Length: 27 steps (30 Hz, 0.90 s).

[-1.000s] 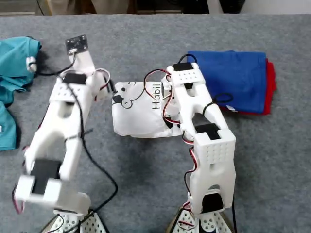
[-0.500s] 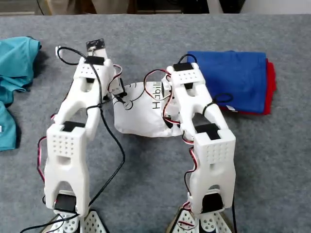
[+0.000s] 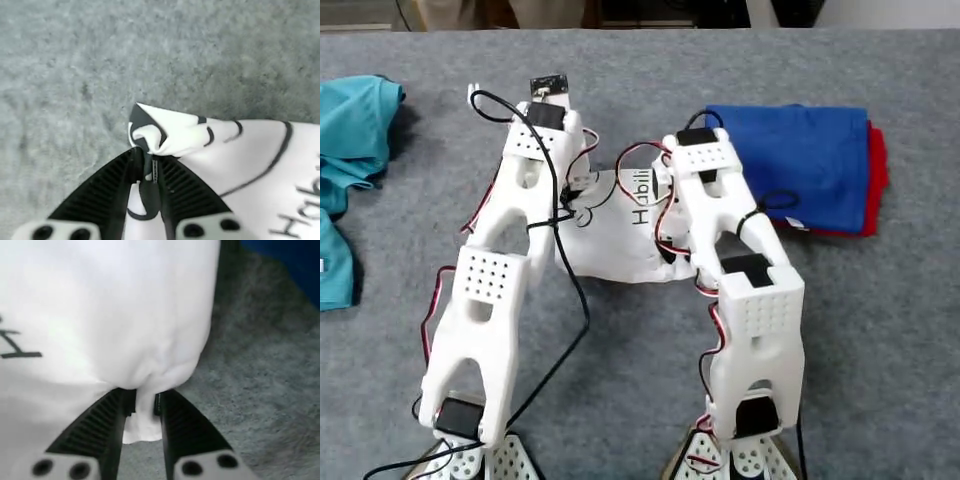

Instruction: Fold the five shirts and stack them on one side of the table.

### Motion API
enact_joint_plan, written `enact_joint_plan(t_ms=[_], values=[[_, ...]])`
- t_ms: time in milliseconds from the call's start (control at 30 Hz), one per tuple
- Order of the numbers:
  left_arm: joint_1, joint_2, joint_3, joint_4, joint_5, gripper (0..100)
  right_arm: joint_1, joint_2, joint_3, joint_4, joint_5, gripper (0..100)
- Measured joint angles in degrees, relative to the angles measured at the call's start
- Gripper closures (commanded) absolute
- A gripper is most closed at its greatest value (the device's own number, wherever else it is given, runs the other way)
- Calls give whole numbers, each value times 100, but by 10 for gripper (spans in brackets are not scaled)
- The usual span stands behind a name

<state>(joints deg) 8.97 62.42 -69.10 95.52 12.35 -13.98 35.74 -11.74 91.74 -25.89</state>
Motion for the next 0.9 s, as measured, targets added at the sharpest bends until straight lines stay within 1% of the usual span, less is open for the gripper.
enact_joint_plan(t_ms=[100, 167, 267, 467, 567, 633, 733, 900], values=[[-70, 44, -967, 396, 0, 983, -9, -308, -193, 123, 193, 997], [-123, 35, -1468, 440, 9, 983, -9, -633, -457, 237, 334, 997], [-202, 18, -1864, 466, 35, 983, -9, -1099, -897, 404, 536, 997], [-229, -571, -2251, 466, 44, 983, 18, -1785, -1741, 607, 782, 997], [-229, -835, -2409, 466, 53, 982, 211, -2031, -2084, 633, 782, 997], [-229, -976, -2426, 457, 185, 982, 352, -2145, -2286, 633, 782, 997], [-229, -1064, -2426, 316, 466, 982, 448, -2224, -2382, 633, 782, 997], [-220, -1073, -2426, 290, 563, 982, 404, -2215, -2154, 633, 782, 997]])
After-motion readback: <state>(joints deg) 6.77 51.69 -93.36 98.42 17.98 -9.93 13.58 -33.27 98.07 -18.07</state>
